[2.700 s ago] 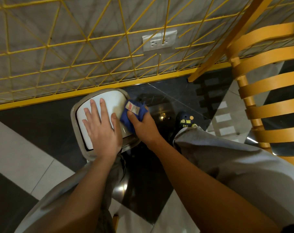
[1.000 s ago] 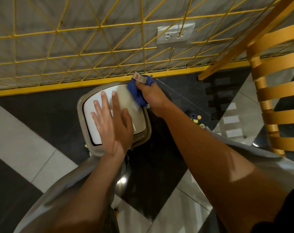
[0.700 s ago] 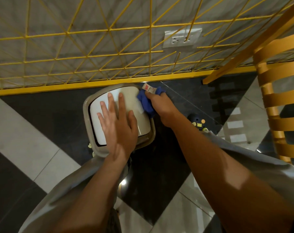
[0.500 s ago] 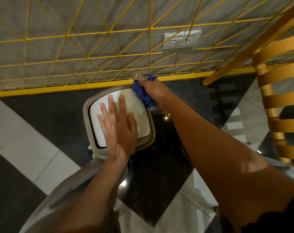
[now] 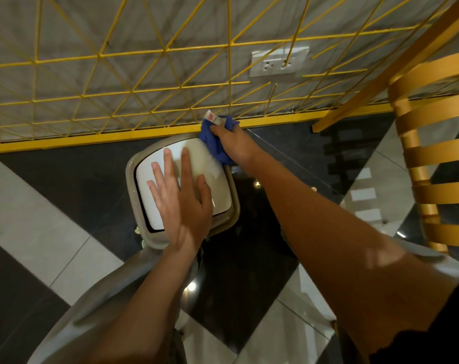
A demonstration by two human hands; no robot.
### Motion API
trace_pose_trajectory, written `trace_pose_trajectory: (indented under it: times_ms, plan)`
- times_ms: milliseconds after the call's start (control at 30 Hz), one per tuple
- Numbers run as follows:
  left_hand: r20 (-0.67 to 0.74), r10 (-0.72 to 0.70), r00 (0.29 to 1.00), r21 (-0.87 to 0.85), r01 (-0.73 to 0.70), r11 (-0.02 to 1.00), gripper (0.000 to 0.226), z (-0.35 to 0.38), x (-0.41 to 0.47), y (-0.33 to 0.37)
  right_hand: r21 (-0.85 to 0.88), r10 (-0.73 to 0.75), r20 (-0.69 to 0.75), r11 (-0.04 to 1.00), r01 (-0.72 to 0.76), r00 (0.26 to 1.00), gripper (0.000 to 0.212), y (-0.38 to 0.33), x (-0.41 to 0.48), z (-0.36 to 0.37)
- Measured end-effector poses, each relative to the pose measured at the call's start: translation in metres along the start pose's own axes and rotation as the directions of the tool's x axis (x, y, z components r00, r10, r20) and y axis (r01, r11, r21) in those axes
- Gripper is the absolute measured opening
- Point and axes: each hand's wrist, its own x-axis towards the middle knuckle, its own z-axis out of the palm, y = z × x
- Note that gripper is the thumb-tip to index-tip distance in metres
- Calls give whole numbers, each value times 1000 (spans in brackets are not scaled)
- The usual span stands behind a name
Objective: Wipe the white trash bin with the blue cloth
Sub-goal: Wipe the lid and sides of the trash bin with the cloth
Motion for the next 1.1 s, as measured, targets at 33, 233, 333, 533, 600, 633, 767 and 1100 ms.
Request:
trace_pose_trajectory:
  times_ms: [33,233,333,533,600,633,767,1100]
  plan:
    - [2,-3,1000,0,3,1000,57,0,0,1,12,13,-10,1000,-13,1000,45,3,-8,0]
    - [17,-4,1000,32,3,999,57,1,1,0,36,118,-48,993,-116,992,45,34,-53,-5]
    - [17,-3,1000,46,2,999,57,2,1,0,102,161,-62,983,-154,985,39,48,-77,-3]
    - [16,9,1000,62,-10,998,55,0,0,1,248,266,-55,937,-245,962,15,74,-112,2]
    - [21,11,1000,61,-12,998,55,-1,-1,0,236,277,-60,938,-256,959,17,73,-112,2]
    - [22,15,1000,58,-16,998,55,-1,-1,0,219,275,-72,942,-254,959,20,70,-107,1]
    - [23,30,999,33,-30,999,56,0,-1,-1,173,248,-88,958,-230,965,33,54,-89,-3]
    - [28,50,998,46,-51,998,55,0,1,-6,430,411,40,816,-387,911,29,104,-123,-2]
